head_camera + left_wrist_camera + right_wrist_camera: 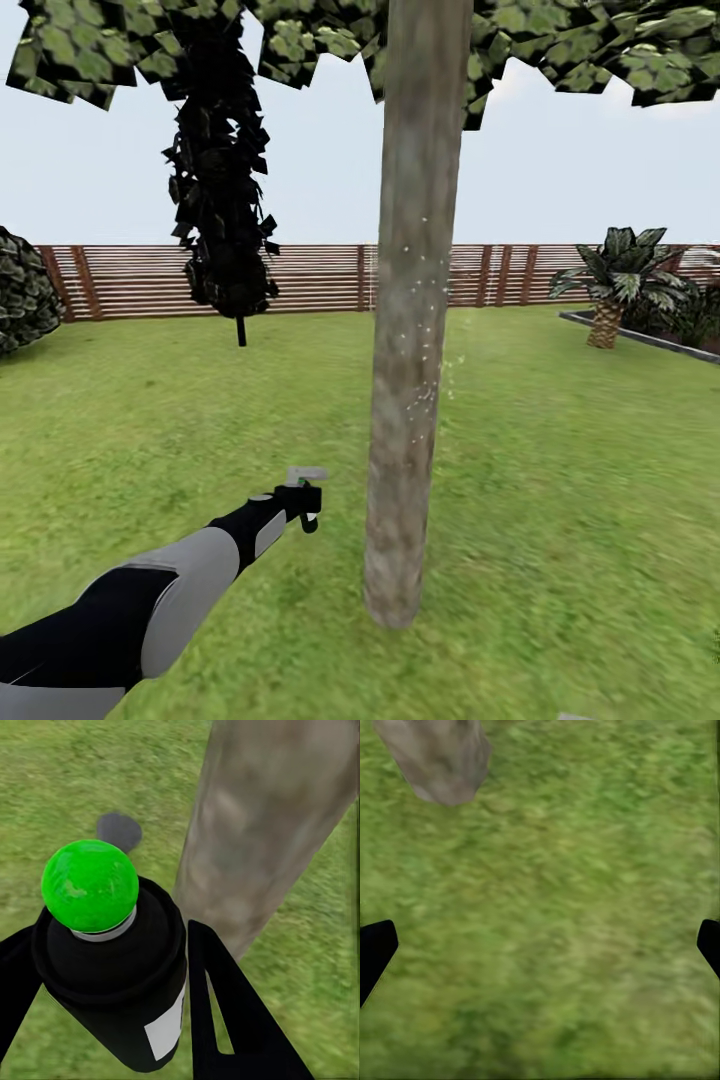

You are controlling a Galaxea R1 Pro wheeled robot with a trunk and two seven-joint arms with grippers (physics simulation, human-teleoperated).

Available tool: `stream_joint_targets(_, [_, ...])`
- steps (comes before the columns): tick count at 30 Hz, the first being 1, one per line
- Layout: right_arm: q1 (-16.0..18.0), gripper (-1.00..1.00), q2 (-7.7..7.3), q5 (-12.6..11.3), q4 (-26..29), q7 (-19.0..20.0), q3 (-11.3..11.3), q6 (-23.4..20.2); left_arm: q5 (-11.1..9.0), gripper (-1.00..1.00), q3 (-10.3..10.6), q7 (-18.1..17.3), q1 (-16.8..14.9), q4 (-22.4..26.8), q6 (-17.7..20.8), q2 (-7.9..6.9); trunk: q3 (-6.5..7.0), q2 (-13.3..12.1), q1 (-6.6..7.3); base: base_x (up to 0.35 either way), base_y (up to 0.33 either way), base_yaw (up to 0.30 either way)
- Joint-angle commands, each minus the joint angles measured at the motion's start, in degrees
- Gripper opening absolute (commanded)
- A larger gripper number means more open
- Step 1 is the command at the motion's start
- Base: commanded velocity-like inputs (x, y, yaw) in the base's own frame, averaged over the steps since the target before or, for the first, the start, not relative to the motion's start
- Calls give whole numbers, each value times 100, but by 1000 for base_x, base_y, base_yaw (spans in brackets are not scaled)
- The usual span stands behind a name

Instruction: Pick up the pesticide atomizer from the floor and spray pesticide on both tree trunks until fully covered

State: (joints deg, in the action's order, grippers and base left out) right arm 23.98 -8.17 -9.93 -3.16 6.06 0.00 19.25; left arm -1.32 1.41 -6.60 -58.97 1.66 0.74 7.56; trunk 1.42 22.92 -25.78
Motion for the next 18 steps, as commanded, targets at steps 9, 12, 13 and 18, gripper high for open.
stream_joint_targets(9, [1, 100, 0, 0, 0, 0, 0, 0, 8, -100, 1, 1, 0, 1, -3, 8, 19, 0, 0, 35, 350, -294])
stream_joint_targets(12, [1, 100, 0, 0, 0, 0, 0, 0, 8, -100, 5, 1, 0, 1, 1, 9, 25, 0, 0, 1, 350, -294])
stream_joint_targets(13, [1, 100, 0, 0, 0, 0, 0, 0, 8, -100, 3, 1, 0, 1, -1, 9, 27, 0, 0, 0, 350, -294])
stream_joint_targets(18, [0, 100, 0, 0, 0, 0, 0, 0, 9, -100, 4, 1, 0, 1, -3, 9, 37, 0, 0, -24, 340, -294])
